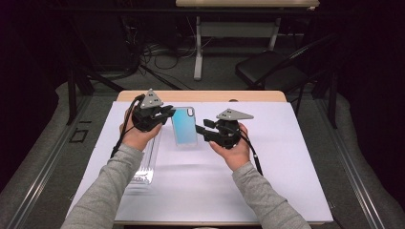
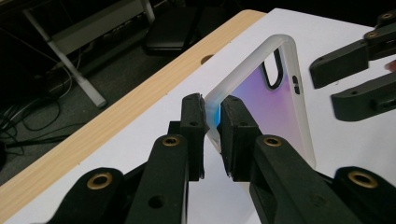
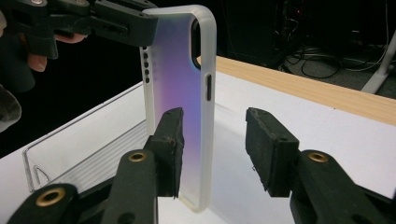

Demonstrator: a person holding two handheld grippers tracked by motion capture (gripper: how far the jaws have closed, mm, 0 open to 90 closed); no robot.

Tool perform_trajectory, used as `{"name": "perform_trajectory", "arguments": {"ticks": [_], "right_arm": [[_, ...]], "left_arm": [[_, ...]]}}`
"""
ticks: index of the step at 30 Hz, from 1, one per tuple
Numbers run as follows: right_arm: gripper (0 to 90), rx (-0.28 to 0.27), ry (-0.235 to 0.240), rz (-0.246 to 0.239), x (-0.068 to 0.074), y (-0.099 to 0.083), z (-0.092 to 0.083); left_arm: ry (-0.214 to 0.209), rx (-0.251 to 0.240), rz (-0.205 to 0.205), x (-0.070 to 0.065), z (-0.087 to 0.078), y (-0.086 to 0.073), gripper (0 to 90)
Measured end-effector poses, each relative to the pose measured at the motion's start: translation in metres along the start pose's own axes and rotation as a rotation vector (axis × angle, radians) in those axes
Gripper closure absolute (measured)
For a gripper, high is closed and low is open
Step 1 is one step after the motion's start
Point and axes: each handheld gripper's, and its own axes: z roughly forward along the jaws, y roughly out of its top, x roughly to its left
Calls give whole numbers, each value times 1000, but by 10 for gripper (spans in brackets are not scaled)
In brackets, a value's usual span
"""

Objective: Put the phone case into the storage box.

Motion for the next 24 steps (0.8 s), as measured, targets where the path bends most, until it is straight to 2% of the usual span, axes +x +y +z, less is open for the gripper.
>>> {"name": "perform_trajectory", "arguments": {"ticks": [6, 9, 24], "right_arm": [[558, 10, -6, -16, -3, 1, -2], [554, 25, -10, -31, -4, 0, -3], [523, 48, -25, -80, -5, -2, -11]], "left_arm": [[26, -13, -1, 6, -3, 1, 807], [50, -15, 20, 9, -6, 1, 806], [118, -51, 31, 26, -18, 4, 807]]}}
